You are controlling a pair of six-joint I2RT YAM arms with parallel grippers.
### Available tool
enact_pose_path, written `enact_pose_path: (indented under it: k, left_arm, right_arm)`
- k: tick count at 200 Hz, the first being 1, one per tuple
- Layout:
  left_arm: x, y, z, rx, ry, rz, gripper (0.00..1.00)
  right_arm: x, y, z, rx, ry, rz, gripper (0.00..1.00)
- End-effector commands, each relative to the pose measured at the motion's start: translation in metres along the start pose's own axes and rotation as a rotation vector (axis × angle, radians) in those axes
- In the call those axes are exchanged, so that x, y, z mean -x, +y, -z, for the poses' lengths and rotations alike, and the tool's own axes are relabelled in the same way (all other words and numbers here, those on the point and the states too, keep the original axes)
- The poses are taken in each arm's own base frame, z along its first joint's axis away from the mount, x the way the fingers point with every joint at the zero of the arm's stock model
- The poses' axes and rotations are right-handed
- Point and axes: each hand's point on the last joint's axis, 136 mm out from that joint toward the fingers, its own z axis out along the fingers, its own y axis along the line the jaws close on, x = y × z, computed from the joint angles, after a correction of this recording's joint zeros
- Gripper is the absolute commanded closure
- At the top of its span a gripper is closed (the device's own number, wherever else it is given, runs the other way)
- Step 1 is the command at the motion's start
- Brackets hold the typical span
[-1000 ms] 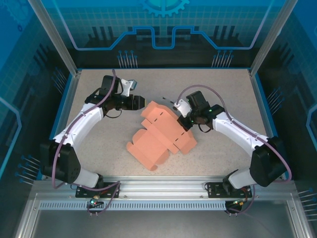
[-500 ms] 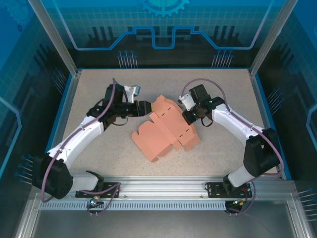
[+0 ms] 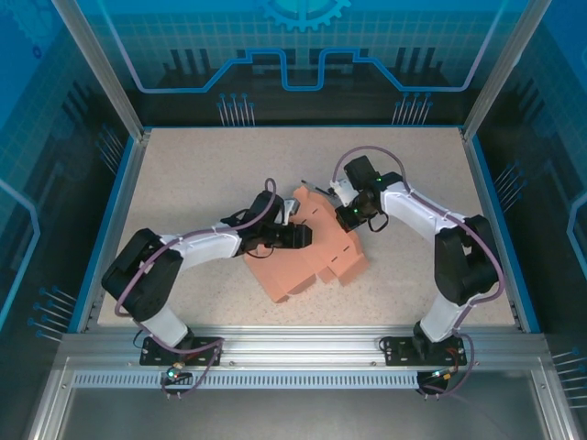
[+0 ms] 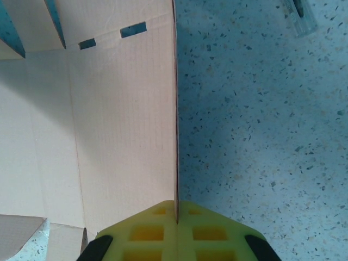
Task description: Fold the paper box
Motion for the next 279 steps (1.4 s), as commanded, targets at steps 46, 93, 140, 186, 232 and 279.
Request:
enact_pose_path:
  k: [46, 93, 140, 186, 232, 279]
  left_arm:
    - [-0.011, 0.023, -0.022, 0.029, -0.035, 0.026, 0.52]
    - [-0.024, 0.039, -0.031, 0.057, -0.012, 0.052, 0.54]
    - [-0.034, 0.05, -0.038, 0.055, -0.024, 0.084, 0.54]
    - [-0.038, 0.053, -0.04, 0.038, -0.04, 0.107, 0.55]
    - [-0.042, 0.056, -0.042, 0.031, -0.04, 0.111, 0.55]
    - [-0.043, 0.055, -0.043, 0.012, -0.049, 0.108, 0.56]
  right_arm:
    - [0.0, -0.001, 0.003, 0.024, 0.029, -0.046, 1.0]
    - [0.003, -0.001, 0.003, 0.026, 0.02, -0.05, 1.0]
    - [0.009, 0.005, 0.008, 0.041, -0.006, -0.053, 1.0]
    - [0.014, 0.02, 0.015, 0.056, -0.032, -0.04, 1.0]
    - [0.019, 0.04, 0.025, 0.061, -0.057, -0.014, 1.0]
    - [0.017, 0.058, 0.028, 0.023, -0.055, 0.021, 1.0]
